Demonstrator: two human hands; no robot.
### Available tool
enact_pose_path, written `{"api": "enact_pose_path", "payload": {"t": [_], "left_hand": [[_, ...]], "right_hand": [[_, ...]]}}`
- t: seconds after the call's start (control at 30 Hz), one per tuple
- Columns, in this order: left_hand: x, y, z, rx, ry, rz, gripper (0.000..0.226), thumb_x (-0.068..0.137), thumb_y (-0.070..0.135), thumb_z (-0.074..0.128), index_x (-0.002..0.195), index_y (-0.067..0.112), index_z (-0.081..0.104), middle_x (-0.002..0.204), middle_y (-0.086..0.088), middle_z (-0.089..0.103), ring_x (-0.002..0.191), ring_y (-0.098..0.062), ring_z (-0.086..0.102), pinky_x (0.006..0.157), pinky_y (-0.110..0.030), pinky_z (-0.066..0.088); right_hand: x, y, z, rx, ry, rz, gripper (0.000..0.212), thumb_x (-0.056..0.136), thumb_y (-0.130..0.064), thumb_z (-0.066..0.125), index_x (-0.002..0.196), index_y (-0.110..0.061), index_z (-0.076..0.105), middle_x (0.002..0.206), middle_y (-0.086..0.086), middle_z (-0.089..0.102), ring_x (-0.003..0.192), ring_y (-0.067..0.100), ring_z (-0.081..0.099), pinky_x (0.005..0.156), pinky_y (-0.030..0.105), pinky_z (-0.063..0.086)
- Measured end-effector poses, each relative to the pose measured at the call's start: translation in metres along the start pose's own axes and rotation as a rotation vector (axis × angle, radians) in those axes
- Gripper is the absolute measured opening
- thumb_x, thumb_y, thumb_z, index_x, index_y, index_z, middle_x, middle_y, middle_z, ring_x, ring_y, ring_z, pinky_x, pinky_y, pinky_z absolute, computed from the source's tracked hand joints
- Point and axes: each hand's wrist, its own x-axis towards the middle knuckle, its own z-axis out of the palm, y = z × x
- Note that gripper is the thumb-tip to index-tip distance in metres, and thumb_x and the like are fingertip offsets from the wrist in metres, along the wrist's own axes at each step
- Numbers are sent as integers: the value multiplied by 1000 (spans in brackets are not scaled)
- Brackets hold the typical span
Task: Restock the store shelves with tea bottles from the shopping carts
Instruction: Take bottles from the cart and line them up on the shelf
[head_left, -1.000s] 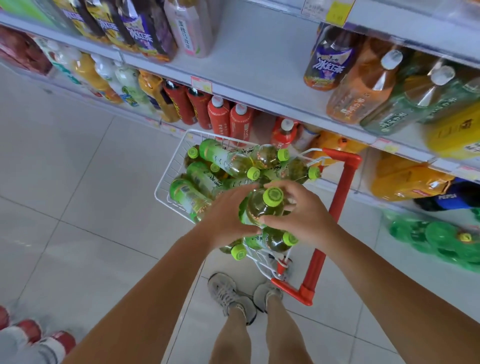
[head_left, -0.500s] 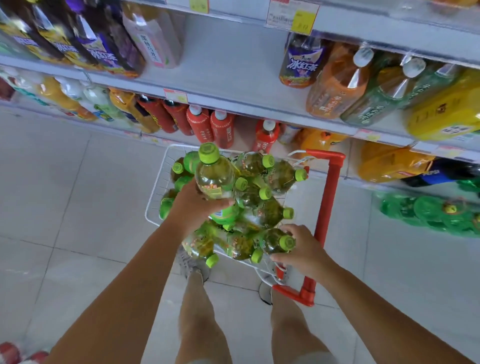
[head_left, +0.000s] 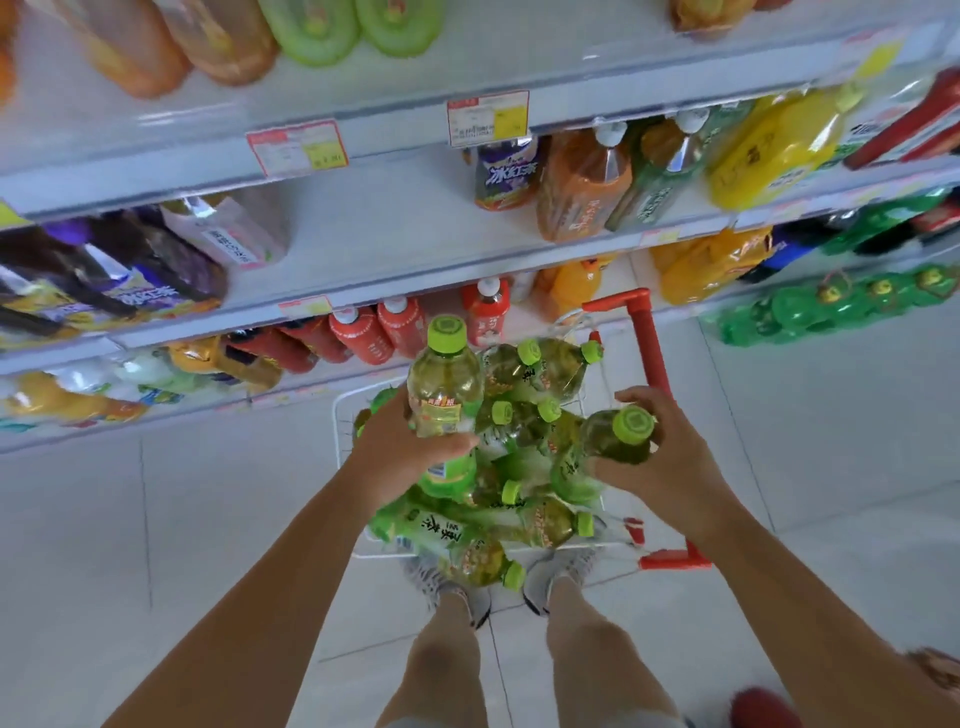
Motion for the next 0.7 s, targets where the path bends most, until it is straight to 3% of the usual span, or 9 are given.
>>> {"api": "enact_pose_path", "payload": {"t": [0.13,0.23,0.33,0.47,0.53,0.63,0.7], "left_hand": [[-1,34,-7,32,38,106,53,64,27,91,106,39,62,92,20,74,83,6,68,74,-17,50],[-3,61,-17,3,147,220,52,65,16,90,109,28,65,89,19,74,81,8,67,64,-4,46],[-1,90,-35,-2,274,287,46,67,18,89,105,26,66,82,25,71,74,12,65,58,-2,43],[10,125,-63,-38,383,373,40,69,21,87,97,31,61,75,25,68,61,8,65,46,-11,46],[16,139,-74,-37,415,439,39,70,24,87,100,28,63,82,22,69,68,11,64,53,-8,46],[26,161,-85,-26,447,519,49,66,33,88,109,26,65,93,20,72,82,11,65,69,-9,49],[33,175,-88,-33,458,577,52,67,30,88,112,27,63,93,23,70,82,14,64,67,-6,48]], "right_hand": [[-5,-52,-14,140,101,-77,59,63,-16,88,106,-33,51,91,-17,61,74,-14,58,56,1,41],[-2,-87,-25,217,154,-192,54,62,-14,86,98,-35,52,83,-16,66,74,-7,61,59,5,46],[2,-123,-37,259,207,-368,51,66,-11,84,97,-36,52,87,-23,66,78,-2,64,65,8,48],[14,-168,-53,316,342,-636,54,67,-13,85,100,-40,51,90,-22,66,85,3,66,75,16,52],[21,-191,-61,338,397,-766,51,66,-23,80,103,-40,50,93,-23,64,89,2,65,79,18,52],[37,-222,-75,318,435,-927,49,70,-19,77,105,-38,48,92,-29,62,88,-4,62,78,12,47],[52,-240,-81,262,470,-986,49,72,-15,78,105,-37,49,93,-26,62,89,-3,62,80,14,47]]}}
